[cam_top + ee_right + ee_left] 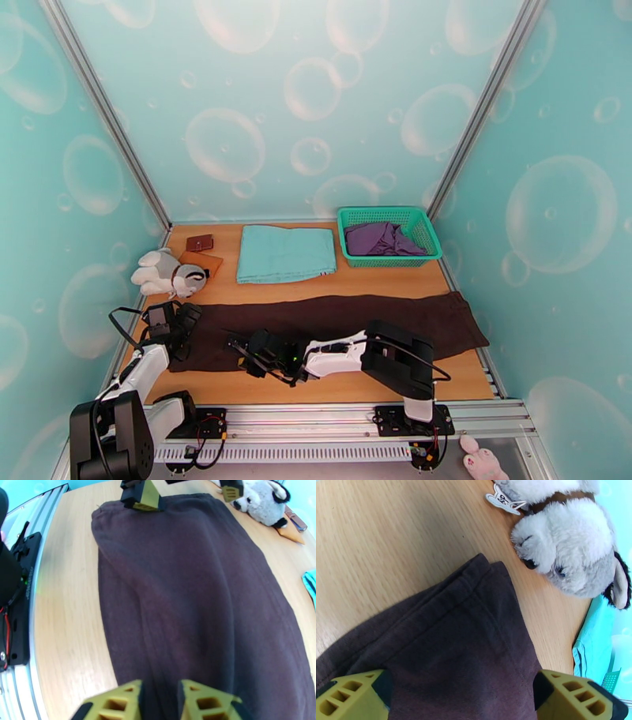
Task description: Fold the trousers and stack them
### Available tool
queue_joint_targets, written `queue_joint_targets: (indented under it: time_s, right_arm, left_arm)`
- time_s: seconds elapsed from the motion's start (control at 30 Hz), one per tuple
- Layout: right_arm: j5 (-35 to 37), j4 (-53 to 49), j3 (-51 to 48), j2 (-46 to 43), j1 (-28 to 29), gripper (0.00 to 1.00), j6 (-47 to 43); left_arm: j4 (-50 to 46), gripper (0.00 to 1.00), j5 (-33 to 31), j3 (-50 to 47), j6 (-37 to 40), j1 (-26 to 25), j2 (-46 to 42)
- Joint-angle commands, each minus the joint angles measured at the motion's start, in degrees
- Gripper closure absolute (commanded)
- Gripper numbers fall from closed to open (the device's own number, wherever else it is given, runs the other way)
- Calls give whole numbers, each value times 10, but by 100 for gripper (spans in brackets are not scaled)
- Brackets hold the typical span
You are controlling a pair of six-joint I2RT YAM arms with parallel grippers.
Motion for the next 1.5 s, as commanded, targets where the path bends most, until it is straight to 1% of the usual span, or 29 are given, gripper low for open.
queue_joint_targets:
  time_s: [0.0, 0.53, 0.7, 0.8, 0.87, 1.0, 1.03, 1.2, 1.4, 1.47]
  right_arm:
    - [9, -18, 21, 22, 2, 71, 3]
    - [9, -61, 53, 59, 2, 72, 0]
    - [15, -60, 53, 58, 2, 83, 3]
    - [15, -56, 49, 54, 2, 84, 3]
    - [16, -58, 50, 53, 2, 86, 2]
    - [19, -62, 54, 56, 1, 98, 3]
    - [22, -62, 54, 56, 1, 100, 3]
    - [33, -54, 45, 46, 1, 100, 6]
    - [40, -29, 19, 12, 1, 100, 8]
    - [42, -8, 9, 3, 1, 100, 9]
  left_arm:
    - [-12, 1, -7, -18, -6, 6, 13]
    - [-5, 1, -6, -20, -6, 6, 18]
    - [-2, 1, -4, -24, -6, 7, 18]
    - [-2, 1, -3, -24, -6, 6, 18]
    - [-2, 1, -3, -23, -6, 7, 18]
    - [-3, 1, -4, -23, -6, 7, 18]
    - [-3, 1, -4, -23, -6, 7, 18]
    - [-2, 1, -5, -23, -6, 7, 18]
    - [-3, 1, -6, -24, -6, 7, 18]
    - [-3, 1, -6, -23, -6, 7, 19]
